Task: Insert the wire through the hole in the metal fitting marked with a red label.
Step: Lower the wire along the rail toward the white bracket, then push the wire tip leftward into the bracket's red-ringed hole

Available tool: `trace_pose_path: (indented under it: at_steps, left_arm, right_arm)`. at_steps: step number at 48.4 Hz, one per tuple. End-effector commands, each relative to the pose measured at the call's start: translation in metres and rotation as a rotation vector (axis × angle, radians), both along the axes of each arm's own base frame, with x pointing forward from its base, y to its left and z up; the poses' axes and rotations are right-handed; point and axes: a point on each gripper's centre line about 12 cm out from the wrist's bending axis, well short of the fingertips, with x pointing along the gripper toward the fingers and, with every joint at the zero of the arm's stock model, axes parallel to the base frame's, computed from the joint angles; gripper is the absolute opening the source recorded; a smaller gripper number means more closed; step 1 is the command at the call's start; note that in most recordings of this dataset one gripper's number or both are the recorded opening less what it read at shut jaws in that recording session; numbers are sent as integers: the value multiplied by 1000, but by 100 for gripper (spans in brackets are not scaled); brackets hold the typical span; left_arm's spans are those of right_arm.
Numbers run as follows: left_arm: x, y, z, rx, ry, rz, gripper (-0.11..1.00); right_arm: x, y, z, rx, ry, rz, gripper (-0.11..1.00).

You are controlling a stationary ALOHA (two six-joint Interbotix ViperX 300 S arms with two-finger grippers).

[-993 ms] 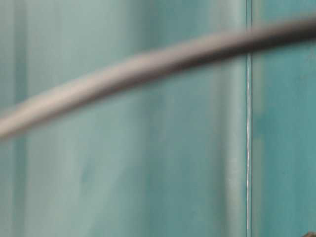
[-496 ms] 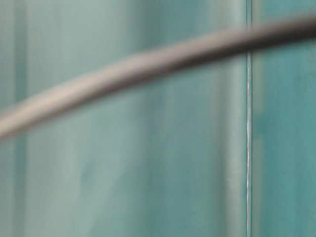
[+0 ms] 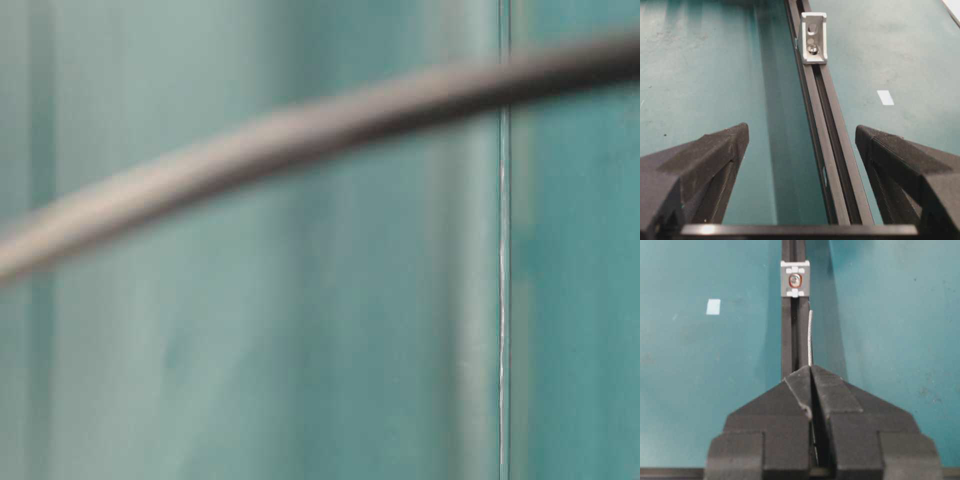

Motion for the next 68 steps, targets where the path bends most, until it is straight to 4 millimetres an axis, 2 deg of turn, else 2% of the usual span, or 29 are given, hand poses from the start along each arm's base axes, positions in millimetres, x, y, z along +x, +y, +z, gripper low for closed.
trace_pose_path:
  at_steps: [1,68]
  left_arm:
    - [1,-2,5,-3,-24,-8,74]
    - [4,-3,10,-7,-41,-11,74]
  right_arm:
    - [2,5,6,11,-33,8,-1]
    - [15,11,6,28,-15,6,-1]
